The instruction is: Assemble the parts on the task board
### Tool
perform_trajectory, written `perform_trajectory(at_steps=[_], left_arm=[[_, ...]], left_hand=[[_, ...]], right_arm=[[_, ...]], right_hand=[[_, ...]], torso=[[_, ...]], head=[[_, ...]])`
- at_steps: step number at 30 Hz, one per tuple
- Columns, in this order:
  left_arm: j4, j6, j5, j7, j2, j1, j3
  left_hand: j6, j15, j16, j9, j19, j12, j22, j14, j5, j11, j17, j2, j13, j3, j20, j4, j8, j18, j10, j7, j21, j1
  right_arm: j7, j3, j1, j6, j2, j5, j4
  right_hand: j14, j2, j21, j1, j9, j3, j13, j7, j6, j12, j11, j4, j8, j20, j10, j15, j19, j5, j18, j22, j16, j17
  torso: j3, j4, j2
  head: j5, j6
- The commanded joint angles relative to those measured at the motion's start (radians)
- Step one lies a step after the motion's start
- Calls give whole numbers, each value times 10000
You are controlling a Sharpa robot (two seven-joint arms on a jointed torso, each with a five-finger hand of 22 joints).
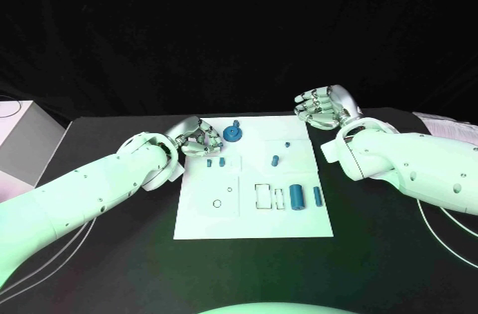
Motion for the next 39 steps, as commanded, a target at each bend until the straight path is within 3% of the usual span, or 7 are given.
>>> perform_trajectory(at_steps=[1, 10, 13, 18, 24, 31, 39], left_arm=[[13, 67, -149, -14, 30, -2, 7], [30, 208, -359, -131, 25, -1, 6], [35, 259, -451, -167, 26, -1, 6], [46, 259, -566, -143, 28, -1, 6], [56, 250, -603, -162, 29, -1, 6], [86, 169, -588, -200, 23, -1, 7], [108, 131, -534, -221, 18, -1, 7]], left_hand=[[-28, 6, 95, 26, 161, 71, 129, 179, 21, -29, 234, 15, 24, -54, 2, -38, 50, 19, -2, 48, 133, 77], [-24, -47, 438, 56, 1066, 413, 894, 1126, 20, -100, 1709, 27, 227, -136, -31, -37, 66, -179, 28, 17, 939, 66], [-25, -55, 469, 60, 1313, 454, 1093, 1238, 20, -110, 1872, 27, 254, -144, -39, -33, 67, -236, 26, 7, 1142, 61], [-45, -189, 562, 99, 3700, 702, 2885, 2112, 24, -231, 3053, 36, 431, -89, -171, -16, 79, -784, 42, -26, 2993, 50], [-121, -310, 517, 149, 5322, 749, 4213, 2684, 26, -324, 3757, 14, 509, 28, -319, 3, 79, -1222, 35, -56, 4259, 18], [-216, -434, 445, 217, 6155, 735, 4972, 3218, 27, -417, 4436, -26, 570, 99, -473, 30, 80, -1479, 54, -95, 4924, -43], [-208, -445, 439, 231, 6232, 748, 5053, 3273, 26, -427, 4509, -28, 585, 95, -487, 39, 91, -1507, 79, -92, 4991, -57]], right_arm=[[128, 3, -3, 93, 2, -45, 18], [131, 3, -3, 93, 6, -45, 7], [132, 3, -3, 93, 7, -45, 7], [132, 3, -3, 94, 7, -45, 5], [131, 3, -3, 94, 6, -45, 2], [133, 3, -3, 96, -2, -45, 10], [136, 3, -3, 95, -5, -45, 16]], right_hand=[[46, 13, 24, -113, 3, -6, -13, -10, 58, -48, -62, -60, 14, -6, -6, -9, 56, -43, 30, -21, -32, -19], [46, 13, 24, -113, 3, -6, -13, -10, 58, -48, -62, -60, 14, -6, -6, -9, 56, -43, 30, -21, -32, -19], [46, 13, 24, -113, 3, -6, -13, -10, 58, -48, -62, -60, 14, -6, -6, -9, 56, -43, 30, -21, -32, -19], [46, 13, 24, -113, 3, -6, -13, -10, 58, -48, -62, -60, 14, -6, -6, -9, 56, -43, 30, -21, -32, -19], [46, 13, 24, -113, 3, -6, -13, -10, 58, -48, -62, -60, 14, -6, -6, -9, 56, -43, 30, -21, -32, -19], [46, 13, 24, -113, 3, -6, -13, -10, 58, -48, -62, -60, 14, -6, -6, -9, 56, -43, 30, -21, -32, -19], [50, 16, 24, -124, 3, -5, -13, -12, 68, -53, -62, -66, 12, -5, -3, -8, 59, -45, 30, -33, -36, -27]], torso=[[1, 9, 1], [-4, 14, -3], [-5, 16, -4], [-5, 7, -5], [-10, 8, -6], [-5, 17, -3], [-9, 7, -3]], head=[[-12, -6], [-14, -34], [-15, -35], [-14, -36], [-30, -38], [-41, -38], [-37, -39]])
